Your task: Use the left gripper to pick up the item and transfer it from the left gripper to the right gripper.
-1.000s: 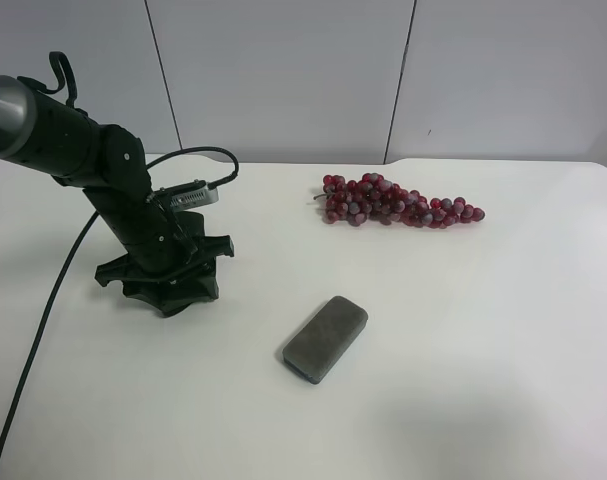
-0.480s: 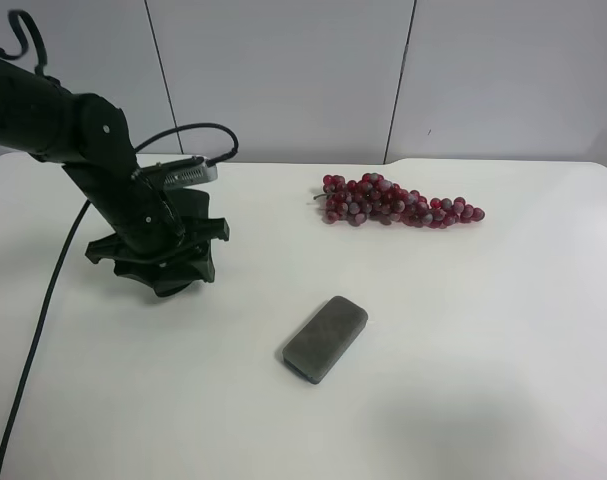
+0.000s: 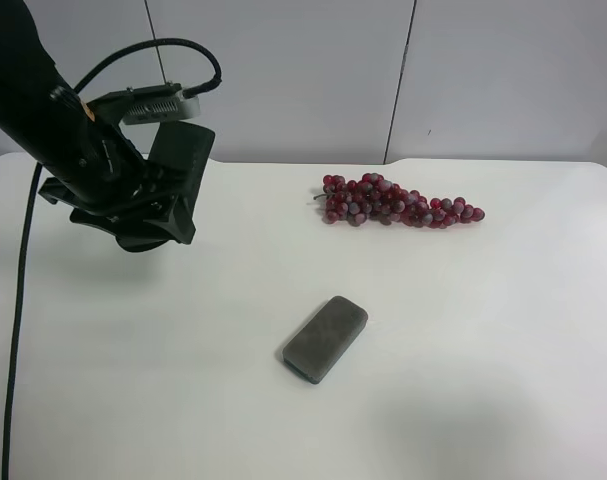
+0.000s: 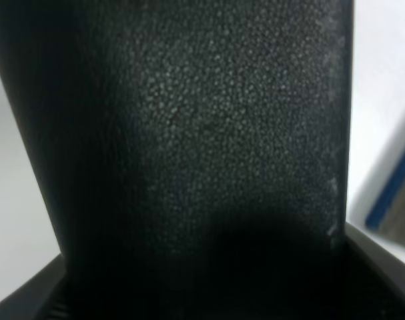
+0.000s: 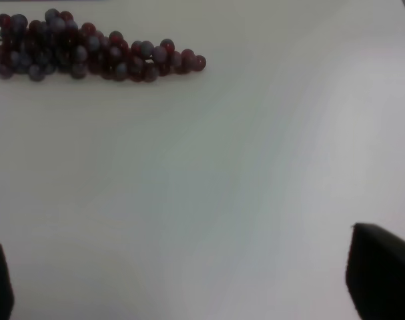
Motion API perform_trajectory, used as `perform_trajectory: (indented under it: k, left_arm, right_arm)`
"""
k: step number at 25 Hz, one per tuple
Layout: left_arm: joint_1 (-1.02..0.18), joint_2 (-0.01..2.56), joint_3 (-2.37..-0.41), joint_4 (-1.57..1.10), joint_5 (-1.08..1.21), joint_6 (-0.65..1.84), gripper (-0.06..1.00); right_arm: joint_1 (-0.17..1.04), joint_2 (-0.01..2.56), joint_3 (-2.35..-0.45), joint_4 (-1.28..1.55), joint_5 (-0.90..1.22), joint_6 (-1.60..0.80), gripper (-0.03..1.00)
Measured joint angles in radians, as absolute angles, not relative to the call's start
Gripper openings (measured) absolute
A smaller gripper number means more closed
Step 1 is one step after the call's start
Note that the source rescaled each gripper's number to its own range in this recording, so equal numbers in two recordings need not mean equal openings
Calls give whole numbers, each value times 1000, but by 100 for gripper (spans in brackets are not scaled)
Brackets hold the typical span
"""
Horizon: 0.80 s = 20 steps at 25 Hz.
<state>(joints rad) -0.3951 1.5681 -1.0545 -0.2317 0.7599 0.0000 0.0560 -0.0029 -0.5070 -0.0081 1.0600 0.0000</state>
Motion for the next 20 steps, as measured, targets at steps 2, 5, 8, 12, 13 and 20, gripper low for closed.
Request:
perform_trajectory:
  k: [2,5,8,12,13,20]
  left_arm:
    - [-395,1534,-1055,-251,794,94,2]
    - [-405,1511,-1055,-290,861,218,2]
    - [-455,1509,-1055,-292,917,299,2]
    - [-558,1508,-1055,-280,955,370,2]
    - [-586,1507,-1055,-276,959,385,2]
    - [-746,1506,-1055,-260,1047,550,2]
  right_arm:
    - [56,-3,-507,-8,1060,0,100]
    - [56,-3,-507,-8,1060,0,100]
    - [56,-3,-507,-8,1060,0,100]
    - [56,-3,-507,-8,1060,0,100]
    - [56,-3,-507,-8,1060,0,100]
    - [56,-3,-507,-8,1060,0,100]
